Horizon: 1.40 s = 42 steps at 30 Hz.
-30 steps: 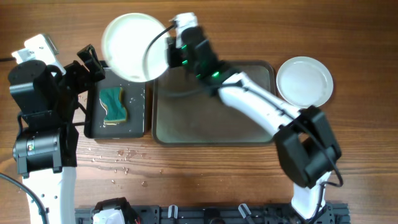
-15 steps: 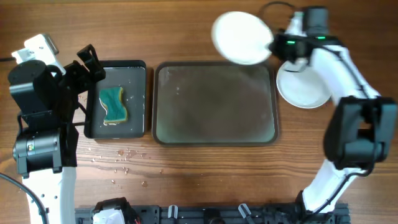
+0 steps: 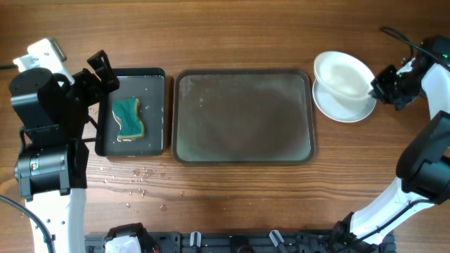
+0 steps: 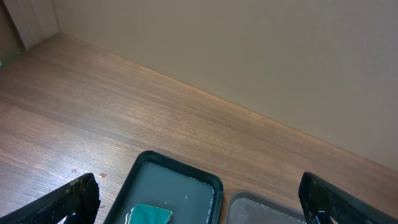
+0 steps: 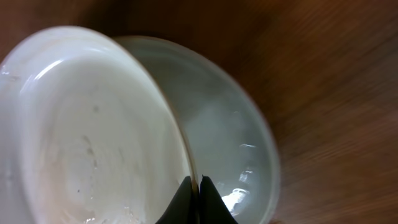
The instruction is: Clean dirty plates on tray and stack at the side
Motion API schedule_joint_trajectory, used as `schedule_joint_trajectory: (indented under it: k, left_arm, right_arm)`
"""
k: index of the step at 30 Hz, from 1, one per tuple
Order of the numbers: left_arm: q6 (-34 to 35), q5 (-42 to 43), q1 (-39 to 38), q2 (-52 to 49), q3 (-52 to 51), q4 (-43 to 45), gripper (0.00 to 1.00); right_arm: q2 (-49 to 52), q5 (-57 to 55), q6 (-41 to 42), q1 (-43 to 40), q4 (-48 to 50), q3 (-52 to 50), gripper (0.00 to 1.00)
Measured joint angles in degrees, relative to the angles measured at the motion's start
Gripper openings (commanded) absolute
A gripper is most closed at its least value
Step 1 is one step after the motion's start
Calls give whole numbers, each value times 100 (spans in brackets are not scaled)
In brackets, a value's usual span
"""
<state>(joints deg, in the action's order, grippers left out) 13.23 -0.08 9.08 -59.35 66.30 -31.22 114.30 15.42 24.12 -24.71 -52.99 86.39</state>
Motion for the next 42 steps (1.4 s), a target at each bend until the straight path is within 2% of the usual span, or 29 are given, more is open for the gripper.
schedule_joint_trajectory:
  k: [4,10,11,13,16,19,24,29,39,42]
  left_arm:
    - [0,0,0,0,0,0,100]
    - [0,0,0,0,0,0,100]
    - [0,0,0,0,0,0,100]
    - [0,0,0,0,0,0,100]
    - [0,0,0,0,0,0,100]
    - [0,0,0,0,0,0,100]
    - [0,0,0,0,0,0,100]
    - [0,0,0,0,0,0,100]
    - [0,-2,0,0,0,0,100]
    - [0,0,0,0,0,0,100]
  right_arm:
    - [-31,-282,-192,17,-48,-2,5]
    - [-52,-411,-352,79,-142,-129,11]
    - [-52,-415,-372,79,-181,-131,15]
    - [-52,-437,-452,79,-240,-131,30]
    - [-52,-459,-516,79,-361,-133,32]
    - [-52,-459,-527,79,-452,-138,40]
    - [-52,-463,-560,234,-492,-140,41]
    - [-52,-483,-560,903,-498,-142,41]
    - [-52,-496,-402,3158,203,-151,46]
    - [-52,-496,-295,3716,494,-151,51]
